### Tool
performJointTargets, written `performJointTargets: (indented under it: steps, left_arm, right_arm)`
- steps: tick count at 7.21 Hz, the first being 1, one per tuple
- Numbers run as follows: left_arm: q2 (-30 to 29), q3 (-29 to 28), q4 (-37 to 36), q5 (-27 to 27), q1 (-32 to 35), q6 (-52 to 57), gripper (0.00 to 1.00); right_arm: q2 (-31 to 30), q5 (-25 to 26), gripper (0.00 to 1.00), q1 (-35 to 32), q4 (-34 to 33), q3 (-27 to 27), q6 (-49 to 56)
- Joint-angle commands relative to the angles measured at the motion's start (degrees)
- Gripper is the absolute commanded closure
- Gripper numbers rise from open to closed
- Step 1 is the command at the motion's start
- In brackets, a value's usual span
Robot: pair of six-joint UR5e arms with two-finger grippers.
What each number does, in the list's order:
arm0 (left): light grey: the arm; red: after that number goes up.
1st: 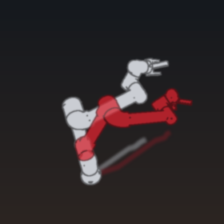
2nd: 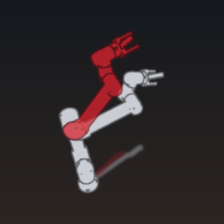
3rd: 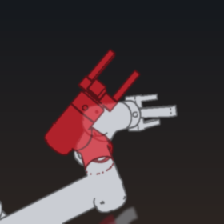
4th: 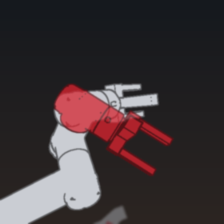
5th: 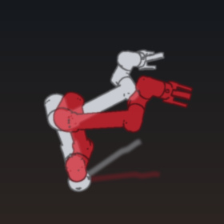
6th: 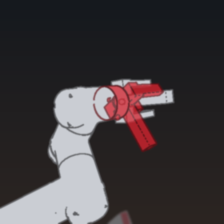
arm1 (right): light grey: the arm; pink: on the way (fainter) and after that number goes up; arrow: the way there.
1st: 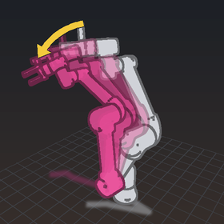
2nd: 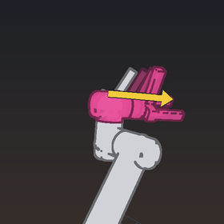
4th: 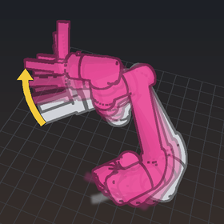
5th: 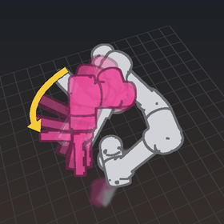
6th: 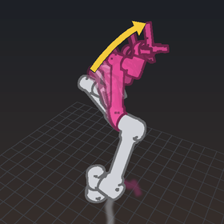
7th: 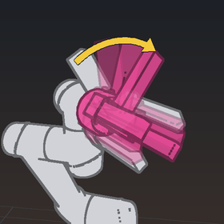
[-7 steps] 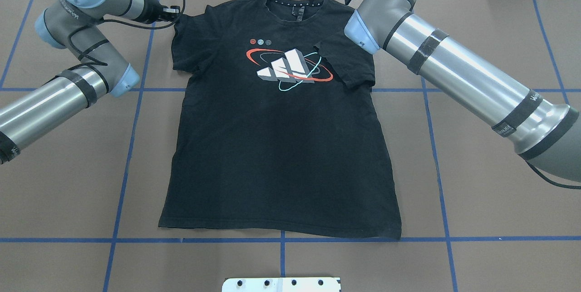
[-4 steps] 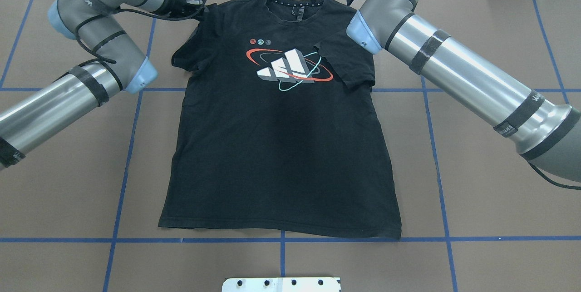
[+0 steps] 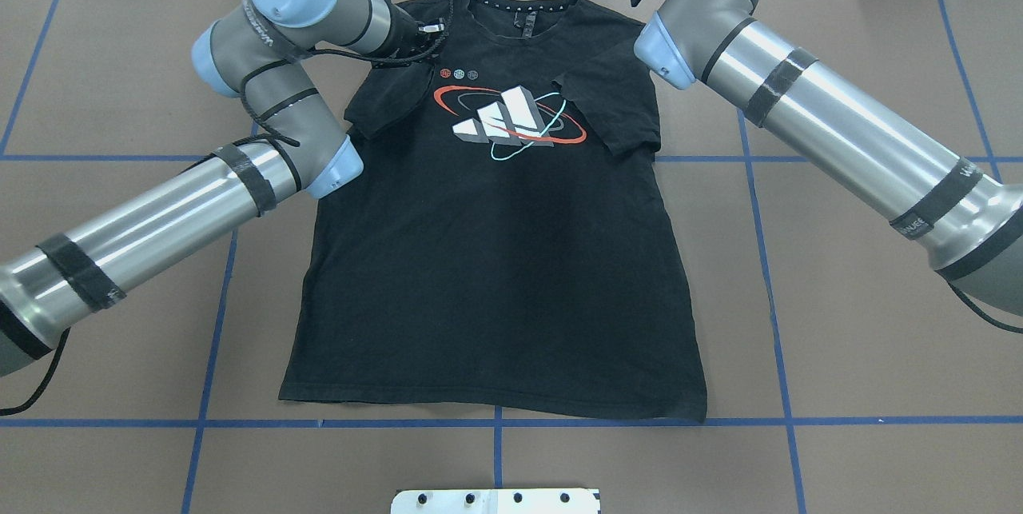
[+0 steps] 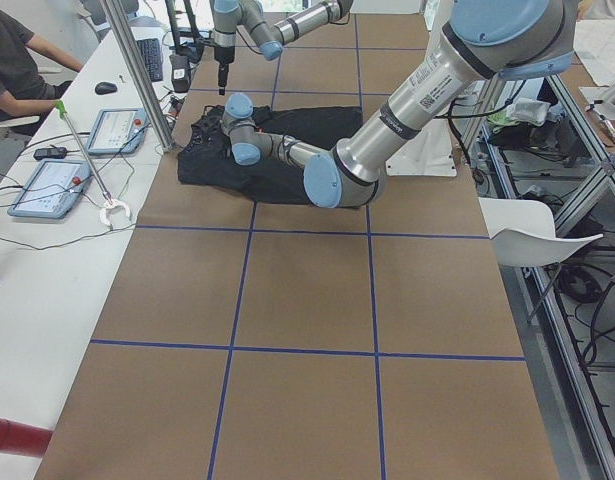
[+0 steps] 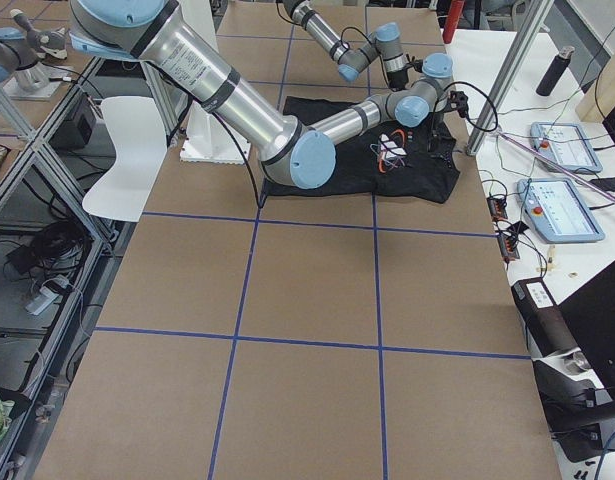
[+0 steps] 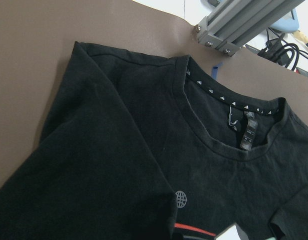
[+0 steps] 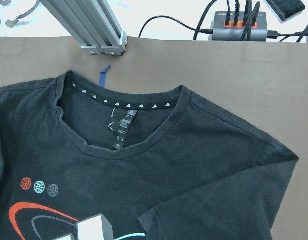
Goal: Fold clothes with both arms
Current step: 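Fold the sleeve with the left gripper inward toward the collar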
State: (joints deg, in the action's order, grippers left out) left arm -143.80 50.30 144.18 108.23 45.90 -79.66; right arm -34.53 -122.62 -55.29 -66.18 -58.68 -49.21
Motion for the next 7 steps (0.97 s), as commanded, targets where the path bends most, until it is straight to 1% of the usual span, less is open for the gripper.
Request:
performJointTargets:
  steps: [1, 2, 4, 7]
  left_arm:
    - [-1.5, -4.9, 3.7, -2.2, -0.3, -0.3, 1.0]
    - [-1.7, -5.8, 6.6, -2.7, -0.4, -0.4, 1.0]
    - [-1.8, -5.9, 7.0, -2.6, -0.3, -0.6, 1.0]
    - [-3.8, -5.9, 7.1, -2.5, -0.5, -1.7, 1.0]
  right_arm:
    - [-0.2, -0.1, 0.0, -0.3, -0.1, 0.0, 0.3]
    - [-0.3, -0.1, 0.0, -0.3, -0.1, 0.0, 0.4]
    - [-0.4, -0.1, 0.0, -0.4, -0.1, 0.1, 0.8]
    - [-0.6, -0.1, 0.0, -0.5, -0.1, 0.2, 1.0]
